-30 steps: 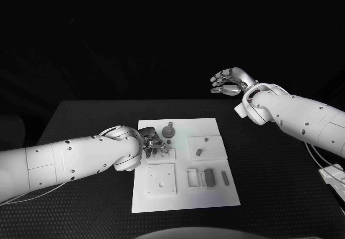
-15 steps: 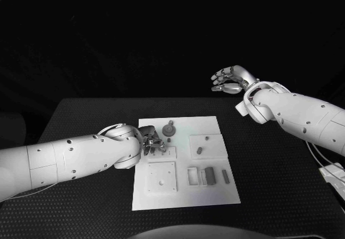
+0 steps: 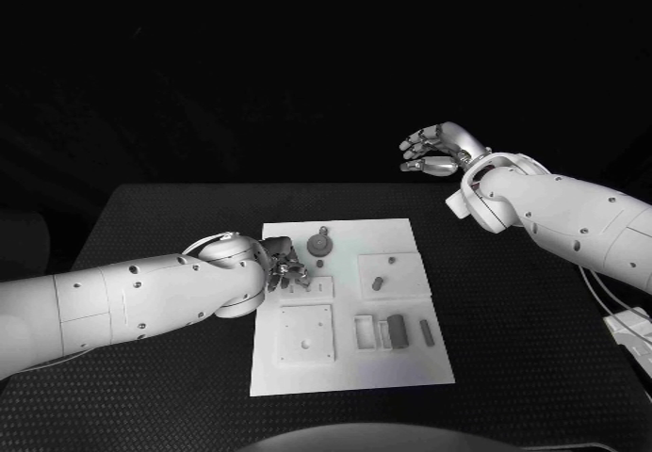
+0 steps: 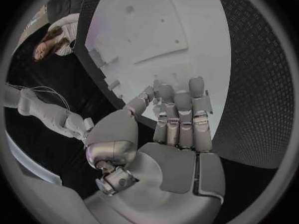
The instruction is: Assemble the parts on the task board
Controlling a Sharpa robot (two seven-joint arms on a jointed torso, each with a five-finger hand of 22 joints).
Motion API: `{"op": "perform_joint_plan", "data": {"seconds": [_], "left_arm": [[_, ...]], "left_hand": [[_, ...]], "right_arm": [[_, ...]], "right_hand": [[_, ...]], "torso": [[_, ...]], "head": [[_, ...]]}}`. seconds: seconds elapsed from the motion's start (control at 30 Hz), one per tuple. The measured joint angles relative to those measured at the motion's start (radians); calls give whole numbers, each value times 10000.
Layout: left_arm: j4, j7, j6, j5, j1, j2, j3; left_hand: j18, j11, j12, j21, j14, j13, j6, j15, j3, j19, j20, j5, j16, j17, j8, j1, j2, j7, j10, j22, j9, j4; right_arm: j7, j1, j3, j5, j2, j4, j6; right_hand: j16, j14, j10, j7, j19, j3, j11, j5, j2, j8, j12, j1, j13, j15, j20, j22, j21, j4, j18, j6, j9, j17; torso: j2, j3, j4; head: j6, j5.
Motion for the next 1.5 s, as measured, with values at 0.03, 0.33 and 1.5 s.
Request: {"op": "perform_joint_plan", "data": {"seconds": [0.03,0.33,1.5], "left_arm": [[-6,-3,10,-26,-6,10,0],[-49,-15,95,-162,-93,89,0],[-94,-58,147,-220,-131,126,3]], "left_hand": [[0,0,0,0,0,0,1,0,3,2,-1,-19,0,-6,1,-7,-7,0,0,0,0,-3],[0,-20,0,0,17,0,39,18,92,53,-19,-37,0,-24,59,-27,-121,-2,20,-1,0,7],[1,-31,0,76,69,-33,1000,1,437,30,-41,-34,39,-147,251,-265,-1337,66,102,-4,-4,1260]], "right_arm": [[0,0,0,0,0,0,3],[2,0,0,3,4,6,41],[8,0,0,7,4,8,113]], "right_hand": [[0,0,0,0,0,0,0,0,0,0,0,0,0,0,0,0,0,0,0,0,0,0],[0,-26,0,-1,-36,0,0,0,0,0,0,0,-9,25,-37,-1,0,0,0,1,1,-8],[0,-59,0,-5,-36,-28,0,0,42,0,0,-42,-36,-11,-37,-2,39,28,1,-68,-18,-16]], "torso": [[0,0,0],[0,0,-4],[3,-6,-2]], "head": [[0,0],[-8,0],[15,-18]]}}
